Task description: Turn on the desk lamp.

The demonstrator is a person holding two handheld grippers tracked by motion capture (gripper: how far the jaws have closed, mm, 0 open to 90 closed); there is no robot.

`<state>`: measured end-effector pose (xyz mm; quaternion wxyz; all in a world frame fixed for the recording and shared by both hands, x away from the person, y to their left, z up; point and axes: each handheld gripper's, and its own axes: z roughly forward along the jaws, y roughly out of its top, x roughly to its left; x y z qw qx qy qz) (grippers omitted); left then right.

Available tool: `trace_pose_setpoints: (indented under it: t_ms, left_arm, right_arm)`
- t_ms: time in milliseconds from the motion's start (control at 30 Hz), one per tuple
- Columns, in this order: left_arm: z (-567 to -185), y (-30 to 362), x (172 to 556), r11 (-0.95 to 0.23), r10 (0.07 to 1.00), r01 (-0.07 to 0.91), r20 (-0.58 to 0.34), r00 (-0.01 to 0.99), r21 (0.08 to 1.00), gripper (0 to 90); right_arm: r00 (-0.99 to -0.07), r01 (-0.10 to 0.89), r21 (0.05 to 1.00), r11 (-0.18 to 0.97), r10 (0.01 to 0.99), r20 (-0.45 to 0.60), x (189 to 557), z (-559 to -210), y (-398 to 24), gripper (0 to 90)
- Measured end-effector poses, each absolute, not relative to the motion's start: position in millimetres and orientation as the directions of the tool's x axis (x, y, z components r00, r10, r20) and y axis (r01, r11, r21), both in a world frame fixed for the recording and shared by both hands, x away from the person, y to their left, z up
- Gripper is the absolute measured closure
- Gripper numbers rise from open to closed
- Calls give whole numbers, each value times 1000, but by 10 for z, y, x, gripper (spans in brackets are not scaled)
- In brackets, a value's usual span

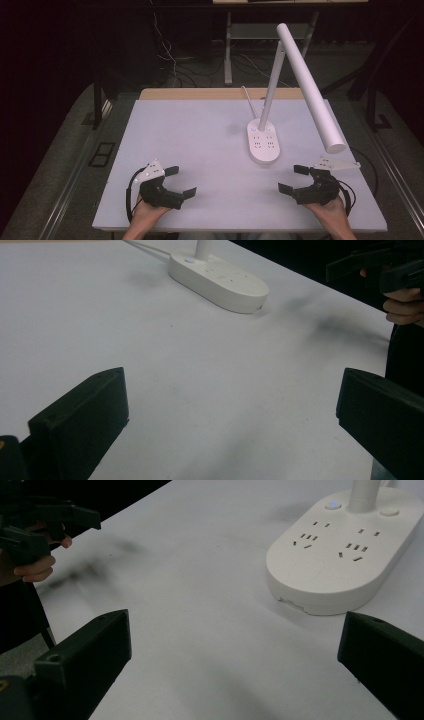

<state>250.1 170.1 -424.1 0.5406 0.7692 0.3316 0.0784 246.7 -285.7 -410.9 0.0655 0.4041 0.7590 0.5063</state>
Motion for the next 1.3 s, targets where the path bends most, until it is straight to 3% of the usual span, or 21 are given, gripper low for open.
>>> trace_pose_setpoints:
  t_ms: [1300]
  left_arm:
    - [-4241,1747,2492,-177,614,435,-247,749,883,0]
  right_arm:
    - [-654,586,784,205,691,308,2479,-4082,-2874,5]
